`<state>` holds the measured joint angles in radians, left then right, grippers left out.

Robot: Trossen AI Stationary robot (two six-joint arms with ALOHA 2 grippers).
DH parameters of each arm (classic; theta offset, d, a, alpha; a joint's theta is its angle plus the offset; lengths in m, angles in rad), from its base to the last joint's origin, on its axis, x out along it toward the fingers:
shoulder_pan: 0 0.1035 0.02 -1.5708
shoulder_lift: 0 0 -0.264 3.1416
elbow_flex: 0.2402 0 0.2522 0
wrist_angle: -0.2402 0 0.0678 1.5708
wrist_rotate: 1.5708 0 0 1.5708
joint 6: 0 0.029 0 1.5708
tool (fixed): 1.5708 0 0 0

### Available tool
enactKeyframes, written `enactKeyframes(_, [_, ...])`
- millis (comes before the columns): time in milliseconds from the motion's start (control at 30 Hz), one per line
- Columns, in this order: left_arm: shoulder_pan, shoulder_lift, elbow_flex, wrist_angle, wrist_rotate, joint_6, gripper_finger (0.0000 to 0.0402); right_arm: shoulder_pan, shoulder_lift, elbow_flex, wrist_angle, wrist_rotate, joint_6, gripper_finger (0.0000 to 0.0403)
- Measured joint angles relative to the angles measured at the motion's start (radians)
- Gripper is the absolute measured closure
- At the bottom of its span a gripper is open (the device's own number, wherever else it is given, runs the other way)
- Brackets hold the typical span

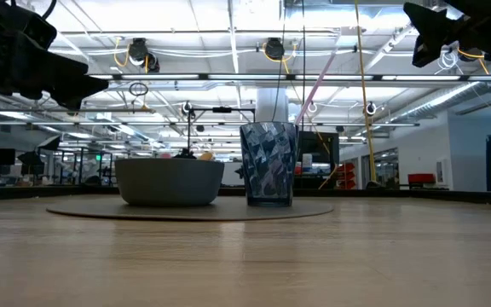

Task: Pick & Place Utensil
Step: Return to Home Position

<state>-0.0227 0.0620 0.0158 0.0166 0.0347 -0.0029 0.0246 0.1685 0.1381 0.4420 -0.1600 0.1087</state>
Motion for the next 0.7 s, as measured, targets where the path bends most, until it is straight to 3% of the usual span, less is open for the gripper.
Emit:
enactKeyframes(133, [0.0, 0.0, 0.0, 0.0, 0.0, -0.001, 0.0158, 0.0, 0.002, -0.089, 0.169, 0.003, -0.002, 0.0222])
enactKeyframes(233, [0.0, 0.0, 0.0, 0.0, 0.0, -0.002, 0.0158, 0.0, -0.002, -0.118, 0.191, 0.006, 0.038, 0.0222])
enactKeyframes(700, [0.0, 0.0, 0.0, 0.002, -0.001, -0.002, 0.0158, 0.003, 0.001, -0.121, -0.016, 0.004, 0.112, 0.0222])
